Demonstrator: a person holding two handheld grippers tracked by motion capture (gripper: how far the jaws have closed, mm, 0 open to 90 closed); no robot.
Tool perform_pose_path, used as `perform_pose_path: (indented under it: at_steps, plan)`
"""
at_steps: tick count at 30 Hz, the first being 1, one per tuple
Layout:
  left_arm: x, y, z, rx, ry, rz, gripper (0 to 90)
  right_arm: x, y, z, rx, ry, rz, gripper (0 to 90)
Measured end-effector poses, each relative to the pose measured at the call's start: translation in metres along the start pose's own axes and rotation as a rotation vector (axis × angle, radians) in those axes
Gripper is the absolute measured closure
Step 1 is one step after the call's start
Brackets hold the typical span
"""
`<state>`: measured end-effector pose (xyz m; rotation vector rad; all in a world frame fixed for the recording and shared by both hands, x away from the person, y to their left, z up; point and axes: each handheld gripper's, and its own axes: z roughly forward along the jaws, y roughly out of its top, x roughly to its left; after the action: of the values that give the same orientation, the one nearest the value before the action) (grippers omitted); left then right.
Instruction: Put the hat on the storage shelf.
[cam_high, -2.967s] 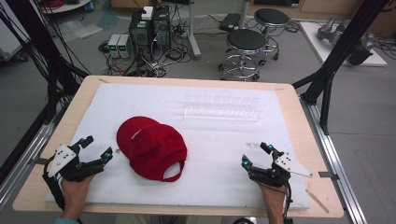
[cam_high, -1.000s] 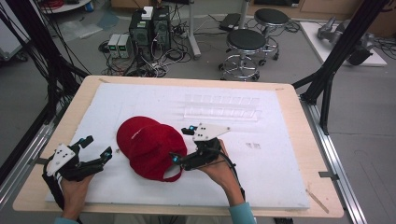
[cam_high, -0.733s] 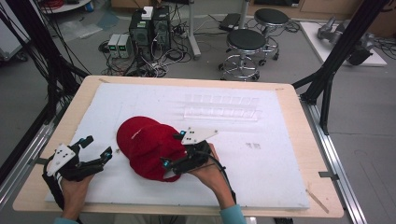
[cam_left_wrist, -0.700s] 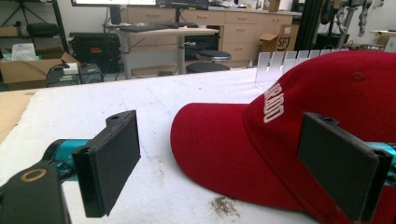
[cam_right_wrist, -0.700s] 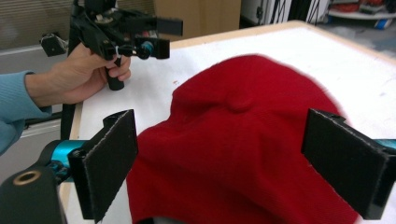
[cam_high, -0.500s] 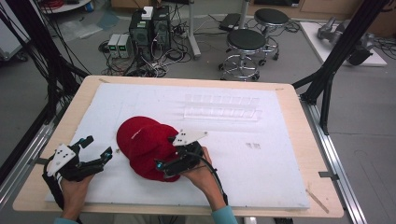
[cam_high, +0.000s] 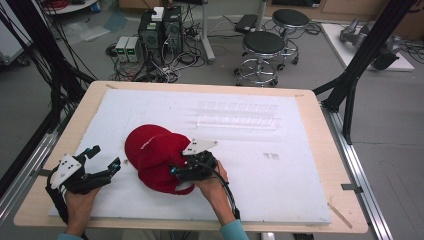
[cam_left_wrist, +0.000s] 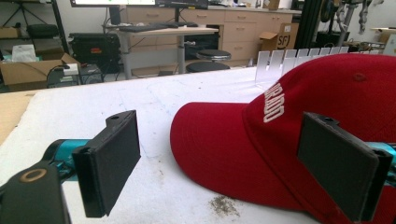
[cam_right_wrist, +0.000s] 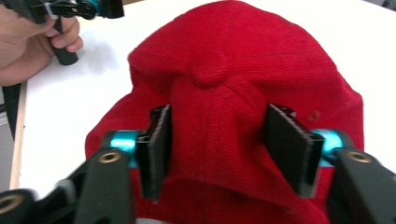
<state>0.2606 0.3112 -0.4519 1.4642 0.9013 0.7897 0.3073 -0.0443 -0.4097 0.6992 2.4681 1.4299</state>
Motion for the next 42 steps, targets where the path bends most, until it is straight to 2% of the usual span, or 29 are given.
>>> perform_pose_path:
  at_steps: [1,3,5,7,9,13,15,22,26,30,32,35,38,41,42]
  plan:
    - [0.000,0.000,0.000,0.002,0.001,0.001,13.8,0.000,0.000,0.000,0.017,-0.008,-0.006,52.2]
    - [0.000,0.000,0.000,0.004,0.001,0.003,13.8,-0.001,0.000,0.001,0.038,-0.010,-0.015,58.1]
    - [0.000,0.000,0.000,0.005,-0.001,0.003,13.8,-0.001,0.000,0.002,0.050,-0.020,-0.021,69.0]
    - [0.000,0.000,0.000,0.007,0.001,0.002,13.8,-0.002,0.001,0.001,0.055,-0.029,-0.027,76.5]
    - [0.000,0.000,0.000,0.010,0.002,0.001,13.8,-0.004,0.002,0.000,0.058,-0.037,-0.034,79.6]
    - [-0.004,0.002,0.004,0.047,0.020,0.031,13.8,-0.004,0.004,-0.001,0.049,-0.040,-0.065,82.2]
    - [-0.004,0.002,0.004,0.047,0.021,0.034,13.8,-0.004,0.005,-0.002,0.045,-0.047,-0.077,82.7]
    - [-0.003,0.002,0.004,0.044,0.024,0.029,13.7,-0.005,0.011,-0.007,0.007,-0.050,-0.109,83.1]
    - [-0.003,0.002,0.004,0.047,0.019,0.024,13.7,-0.007,0.013,-0.011,-0.021,-0.021,-0.115,83.1]
    - [-0.003,0.003,0.005,0.061,0.001,0.026,13.7,-0.008,0.015,-0.015,-0.040,0.004,-0.148,83.1]
    - [-0.003,0.004,0.006,0.087,-0.018,0.017,13.6,-0.009,0.019,-0.022,-0.062,0.030,-0.201,83.1]
    - [-0.004,0.006,0.005,0.094,-0.048,0.012,13.7,-0.011,0.024,-0.030,-0.096,0.050,-0.233,83.0]
    - [-0.006,0.010,0.005,0.110,-0.086,0.023,13.8,-0.015,0.025,-0.037,-0.128,0.077,-0.229,83.0]
    - [-0.009,0.016,0.006,0.105,-0.126,0.020,13.9,-0.018,0.025,-0.042,-0.146,0.094,-0.219,83.0]
    - [-0.009,0.016,0.006,0.105,-0.126,0.020,13.8,-0.019,0.025,-0.043,-0.151,0.102,-0.219,83.0]
